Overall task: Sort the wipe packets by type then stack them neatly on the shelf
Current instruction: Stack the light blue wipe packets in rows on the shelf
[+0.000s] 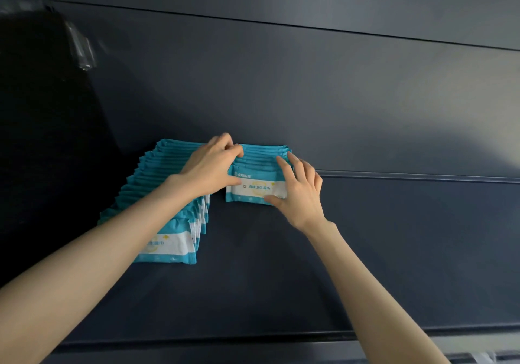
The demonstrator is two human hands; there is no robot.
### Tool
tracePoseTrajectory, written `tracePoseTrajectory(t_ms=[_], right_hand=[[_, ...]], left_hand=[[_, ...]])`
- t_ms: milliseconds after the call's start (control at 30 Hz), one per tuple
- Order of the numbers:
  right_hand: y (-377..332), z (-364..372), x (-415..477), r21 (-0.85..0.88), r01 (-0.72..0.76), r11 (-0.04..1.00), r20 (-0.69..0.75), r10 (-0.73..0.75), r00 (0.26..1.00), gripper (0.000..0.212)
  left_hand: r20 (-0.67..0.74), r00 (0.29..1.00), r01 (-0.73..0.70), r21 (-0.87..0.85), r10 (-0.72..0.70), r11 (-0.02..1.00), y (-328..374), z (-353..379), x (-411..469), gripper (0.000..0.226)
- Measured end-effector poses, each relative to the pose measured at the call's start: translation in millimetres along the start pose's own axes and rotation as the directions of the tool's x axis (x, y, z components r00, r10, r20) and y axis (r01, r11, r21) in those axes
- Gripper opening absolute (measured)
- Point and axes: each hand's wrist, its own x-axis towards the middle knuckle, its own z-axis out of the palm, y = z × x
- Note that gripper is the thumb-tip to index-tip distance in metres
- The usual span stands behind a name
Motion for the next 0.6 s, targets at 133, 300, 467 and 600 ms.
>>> tracePoseTrajectory(t_ms=[133, 300, 467, 600], right_hand=[[4, 1, 0, -0.072, -0.001, 0.997, 0.073, 0.007, 0.997, 0.09], [8, 0, 6, -0.141, -0.01, 0.99, 0.088, 0.022, 0.996, 0.087], [6, 3, 7, -0.161, -0.029, 0.987, 0.092, 0.045, 0.995, 0.083], [3, 1, 7, -0.17, -0.043, 0.985, 0.116, 0.064, 0.991, 0.083]], left_hand=[[0.165, 0.985, -0.078, 0.17, 0.049, 0.982, 4, 4, 5, 0.091], [0.335, 0.942, -0.131, 0.281, 0.031, 0.951, 6, 14, 10, 0.094], [0.357, 0.934, -0.151, 0.397, -0.001, 0.905, 14, 15, 14, 0.087], [0.338, 0.941, -0.141, 0.426, -0.013, 0.894, 17, 13, 12, 0.086]])
